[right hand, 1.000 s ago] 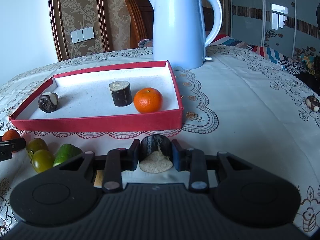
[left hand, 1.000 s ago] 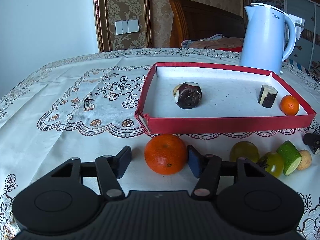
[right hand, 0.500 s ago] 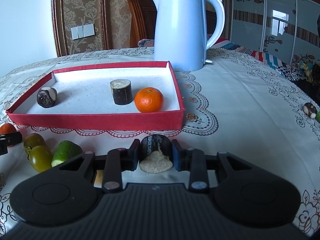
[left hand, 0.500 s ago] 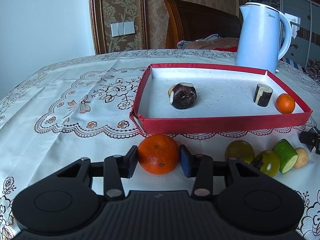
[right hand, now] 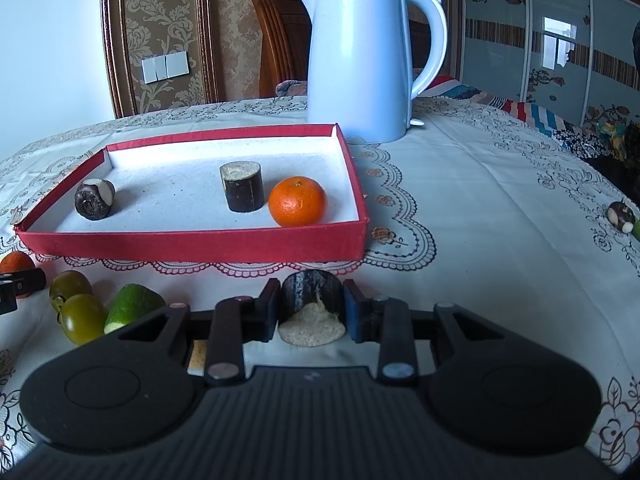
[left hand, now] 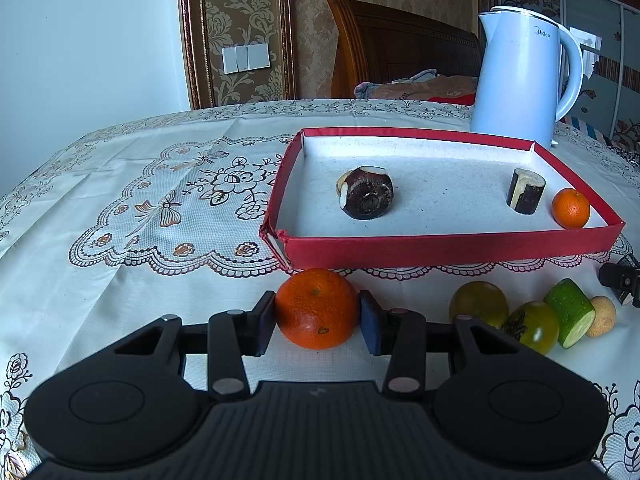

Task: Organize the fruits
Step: 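Lift and carry the bark piece and large orange over the red tray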

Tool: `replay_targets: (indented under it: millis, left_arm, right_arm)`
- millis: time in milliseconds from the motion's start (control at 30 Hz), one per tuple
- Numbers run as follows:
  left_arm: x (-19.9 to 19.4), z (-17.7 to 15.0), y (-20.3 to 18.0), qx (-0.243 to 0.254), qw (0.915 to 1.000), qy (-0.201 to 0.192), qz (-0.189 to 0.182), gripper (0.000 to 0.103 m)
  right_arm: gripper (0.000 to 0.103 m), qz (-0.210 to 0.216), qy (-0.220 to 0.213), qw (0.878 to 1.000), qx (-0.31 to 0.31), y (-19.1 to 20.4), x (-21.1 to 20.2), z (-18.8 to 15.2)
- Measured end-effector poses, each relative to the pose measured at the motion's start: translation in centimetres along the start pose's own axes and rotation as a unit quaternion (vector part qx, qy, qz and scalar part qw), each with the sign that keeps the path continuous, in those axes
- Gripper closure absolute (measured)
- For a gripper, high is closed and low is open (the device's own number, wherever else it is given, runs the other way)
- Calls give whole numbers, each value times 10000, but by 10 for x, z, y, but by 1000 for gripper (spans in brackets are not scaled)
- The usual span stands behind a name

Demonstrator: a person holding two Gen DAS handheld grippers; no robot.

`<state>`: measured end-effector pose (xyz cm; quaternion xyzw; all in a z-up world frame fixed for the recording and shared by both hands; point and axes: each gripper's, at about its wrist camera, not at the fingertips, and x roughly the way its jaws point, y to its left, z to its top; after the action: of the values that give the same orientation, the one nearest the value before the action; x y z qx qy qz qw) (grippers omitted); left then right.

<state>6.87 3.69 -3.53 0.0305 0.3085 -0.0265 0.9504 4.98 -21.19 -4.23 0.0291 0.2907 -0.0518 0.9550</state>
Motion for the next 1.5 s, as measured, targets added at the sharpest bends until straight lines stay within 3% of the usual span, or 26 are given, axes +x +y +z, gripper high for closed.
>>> replay_targets:
  millis: [367,567,800,1033,1500]
  left_arm:
    - [-14,3,4,-110,9999,-27,-128,61]
    - [-36,20,0,-104,9988,-290,-373,61]
    - [-30,41,-18,15,9987,-386,-317,61]
    - [-3,49,-27,-12,9996,-128,-264,61]
    - [38,55,-43,88,9998,134,-116,61]
  right_arm:
    - [72,150,-183,9995,197,-5,-11,0]
    - [72,218,-545,9982,82,-1,-34,16]
    - [72,132,-982,9949,-163,7,-48,38]
    - [72,165,-920,9951,-324,22,-33,46]
    - [72,212,-338,9979,-514,45,33,57]
